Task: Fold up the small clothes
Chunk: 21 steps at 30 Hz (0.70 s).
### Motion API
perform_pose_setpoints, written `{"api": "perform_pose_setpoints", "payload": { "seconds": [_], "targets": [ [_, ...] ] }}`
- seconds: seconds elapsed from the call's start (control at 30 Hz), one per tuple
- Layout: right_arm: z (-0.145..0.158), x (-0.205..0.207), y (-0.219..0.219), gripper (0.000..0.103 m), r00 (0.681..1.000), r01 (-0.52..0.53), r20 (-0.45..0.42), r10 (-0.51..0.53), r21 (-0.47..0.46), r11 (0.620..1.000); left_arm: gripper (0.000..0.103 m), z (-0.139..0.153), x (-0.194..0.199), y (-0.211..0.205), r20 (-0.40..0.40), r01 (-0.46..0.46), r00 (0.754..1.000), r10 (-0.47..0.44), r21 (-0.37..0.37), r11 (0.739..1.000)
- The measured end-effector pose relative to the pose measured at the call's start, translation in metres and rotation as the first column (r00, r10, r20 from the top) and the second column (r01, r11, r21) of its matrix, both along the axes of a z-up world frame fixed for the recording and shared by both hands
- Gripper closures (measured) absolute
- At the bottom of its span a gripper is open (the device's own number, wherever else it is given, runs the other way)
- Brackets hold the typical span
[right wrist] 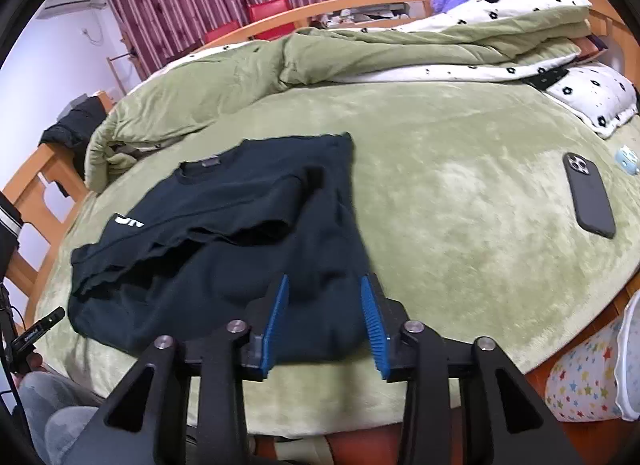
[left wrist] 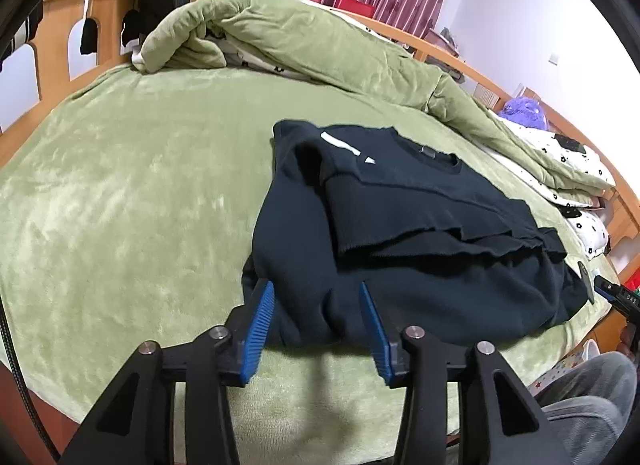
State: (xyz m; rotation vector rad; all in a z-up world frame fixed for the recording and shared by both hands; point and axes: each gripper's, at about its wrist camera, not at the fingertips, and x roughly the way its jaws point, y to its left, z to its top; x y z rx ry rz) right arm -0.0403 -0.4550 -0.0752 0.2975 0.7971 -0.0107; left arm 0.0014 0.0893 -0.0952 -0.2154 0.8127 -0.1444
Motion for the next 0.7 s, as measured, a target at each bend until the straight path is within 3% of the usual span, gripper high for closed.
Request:
{"api": "perform_pose_setpoints", "payload": {
  "seconds": [0.27, 0.7],
  "targets": [
    [0.004, 0.023, 0.018, 0.06, 1.0, -0.031, -0.002, 0.031, 0.02, 0.999, 0.054, 0.01, 0.021, -0.008, 0.0, 0.021, 1.0, -0.021, -0.027, 0.999],
    [-0.02, 0.097, 0.025, 0.06, 0.998, -0.013, -0.06, 0.016, 0.05, 0.999, 0.055, -0.008, 0.077, -0.027, -0.048, 0.042, 0.998, -0.044, -0.044, 0.998]
  ]
}}
